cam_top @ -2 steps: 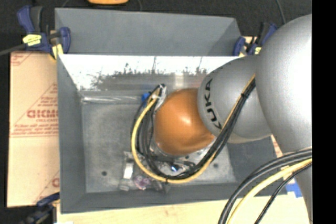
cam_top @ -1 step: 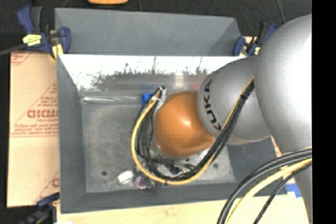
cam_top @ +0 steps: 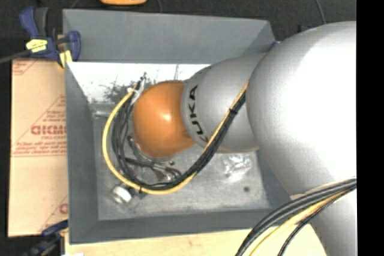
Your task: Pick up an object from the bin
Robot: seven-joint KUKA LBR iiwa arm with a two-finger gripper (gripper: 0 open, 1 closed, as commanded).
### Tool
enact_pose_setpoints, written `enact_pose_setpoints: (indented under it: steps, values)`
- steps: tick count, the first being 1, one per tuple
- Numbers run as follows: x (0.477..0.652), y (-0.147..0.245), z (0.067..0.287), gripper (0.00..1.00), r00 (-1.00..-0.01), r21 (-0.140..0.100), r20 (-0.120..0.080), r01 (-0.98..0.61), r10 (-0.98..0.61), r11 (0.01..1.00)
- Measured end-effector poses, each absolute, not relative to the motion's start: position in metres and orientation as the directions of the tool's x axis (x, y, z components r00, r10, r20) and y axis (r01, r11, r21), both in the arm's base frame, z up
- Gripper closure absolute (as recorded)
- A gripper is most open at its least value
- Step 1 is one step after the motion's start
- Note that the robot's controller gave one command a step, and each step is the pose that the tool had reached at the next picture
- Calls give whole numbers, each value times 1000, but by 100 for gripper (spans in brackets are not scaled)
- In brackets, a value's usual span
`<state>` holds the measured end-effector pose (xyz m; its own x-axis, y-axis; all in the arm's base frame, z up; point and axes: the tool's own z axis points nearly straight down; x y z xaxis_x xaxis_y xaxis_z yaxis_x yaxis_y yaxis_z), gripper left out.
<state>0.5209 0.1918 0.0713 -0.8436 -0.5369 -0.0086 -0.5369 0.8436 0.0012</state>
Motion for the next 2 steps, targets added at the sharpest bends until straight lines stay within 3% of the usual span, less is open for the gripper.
enact_pose_setpoints:
  steps: [1, 2]
  values:
    - [539, 204, 190, 100, -761, -4, -11, -649, -649, 761]
    - [551, 208, 258, 100, -761, -5, -12, -649, -649, 761]
